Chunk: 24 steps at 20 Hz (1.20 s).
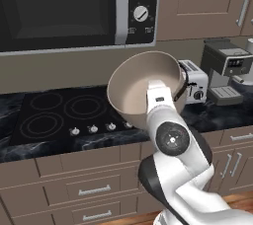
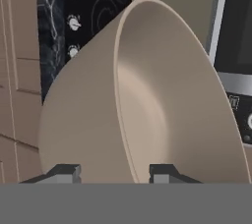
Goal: Move the pot and pan from the stove into the sink.
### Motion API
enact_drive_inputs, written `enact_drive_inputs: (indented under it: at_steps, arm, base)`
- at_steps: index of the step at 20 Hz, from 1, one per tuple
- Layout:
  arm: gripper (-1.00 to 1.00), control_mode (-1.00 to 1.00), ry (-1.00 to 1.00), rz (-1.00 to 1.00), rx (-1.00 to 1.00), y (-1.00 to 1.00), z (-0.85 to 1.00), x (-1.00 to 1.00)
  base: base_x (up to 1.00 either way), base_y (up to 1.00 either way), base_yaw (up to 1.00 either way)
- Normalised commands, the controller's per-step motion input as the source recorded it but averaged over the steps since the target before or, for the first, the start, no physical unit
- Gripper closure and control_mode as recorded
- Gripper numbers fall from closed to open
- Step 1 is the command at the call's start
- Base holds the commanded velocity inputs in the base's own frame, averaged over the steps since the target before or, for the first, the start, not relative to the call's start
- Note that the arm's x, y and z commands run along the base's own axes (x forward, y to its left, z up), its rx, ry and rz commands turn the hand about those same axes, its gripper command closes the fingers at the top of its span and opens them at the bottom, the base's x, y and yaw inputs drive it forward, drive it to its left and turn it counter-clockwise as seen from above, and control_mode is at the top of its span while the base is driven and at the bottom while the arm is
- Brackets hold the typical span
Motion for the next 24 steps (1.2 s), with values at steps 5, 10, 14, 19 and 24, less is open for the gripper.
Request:
enact_drive_inputs:
  at_steps: [5, 10, 14, 19, 24]
  arm:
    - [1.0, -1.0, 0.03, 0.08, -0.02, 0.0, 0.36, -0.93]
    - [1.0, -1.0, 0.05, 0.06, 0.0, 0.0, 0.28, -0.9]
    - [1.0, -1.0, 0.07, 0.06, 0.0, 0.0, 0.2, -0.91]
    - [1.0, -1.0, 0.12, 0.11, 0.01, 0.0, 0.0, -0.66]
    - [1.0, -1.0, 0.1, 0.1, 0.07, 0.03, -0.04, -0.41]
  base:
    - [0.0, 0.0, 0.0]
    - [0.0, 0.0, 0.0]
    - [0.0, 0.0, 0.0]
    - [0.0, 0.0, 0.0]
    - [0.0, 0.0, 0.0]
